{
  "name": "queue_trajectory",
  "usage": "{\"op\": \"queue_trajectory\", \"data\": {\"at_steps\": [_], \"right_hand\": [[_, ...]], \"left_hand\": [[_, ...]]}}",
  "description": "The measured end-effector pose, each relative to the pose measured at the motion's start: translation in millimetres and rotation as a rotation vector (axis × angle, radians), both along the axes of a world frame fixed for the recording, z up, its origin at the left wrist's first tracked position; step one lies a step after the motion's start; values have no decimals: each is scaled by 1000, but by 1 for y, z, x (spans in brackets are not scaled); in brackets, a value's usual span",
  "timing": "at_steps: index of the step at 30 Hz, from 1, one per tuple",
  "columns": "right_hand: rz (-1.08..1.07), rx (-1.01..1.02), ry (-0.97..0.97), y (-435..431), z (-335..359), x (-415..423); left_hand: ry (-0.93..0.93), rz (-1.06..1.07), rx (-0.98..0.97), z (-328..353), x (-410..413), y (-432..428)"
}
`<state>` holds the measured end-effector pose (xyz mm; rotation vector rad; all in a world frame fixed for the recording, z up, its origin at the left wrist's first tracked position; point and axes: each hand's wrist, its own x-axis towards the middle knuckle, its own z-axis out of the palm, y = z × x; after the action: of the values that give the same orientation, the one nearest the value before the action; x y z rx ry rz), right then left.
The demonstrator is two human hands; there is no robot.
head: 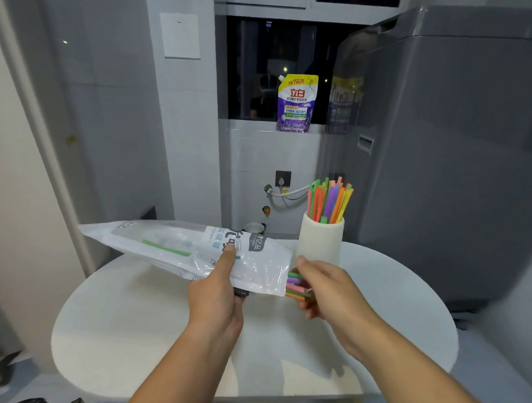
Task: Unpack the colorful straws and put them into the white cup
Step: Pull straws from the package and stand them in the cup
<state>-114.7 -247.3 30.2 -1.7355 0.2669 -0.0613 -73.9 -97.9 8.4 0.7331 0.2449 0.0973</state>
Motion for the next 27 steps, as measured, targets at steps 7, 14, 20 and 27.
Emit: {"op": "queue_trajectory", "data": {"at_steps": [7, 14, 20, 27], "right_hand": [[83, 140, -39, -6, -9, -2], [46, 43, -98, -19, -7, -3], [-19, -44, -179, -33, 0, -3], [48, -63, -174, -33, -7, -3]], "left_hand": [[13, 8, 2, -2, 0, 2], [20, 4, 6, -1, 0, 3], [42, 17, -4, -2, -1, 5], [61, 6, 2, -3, -1, 2]]}}
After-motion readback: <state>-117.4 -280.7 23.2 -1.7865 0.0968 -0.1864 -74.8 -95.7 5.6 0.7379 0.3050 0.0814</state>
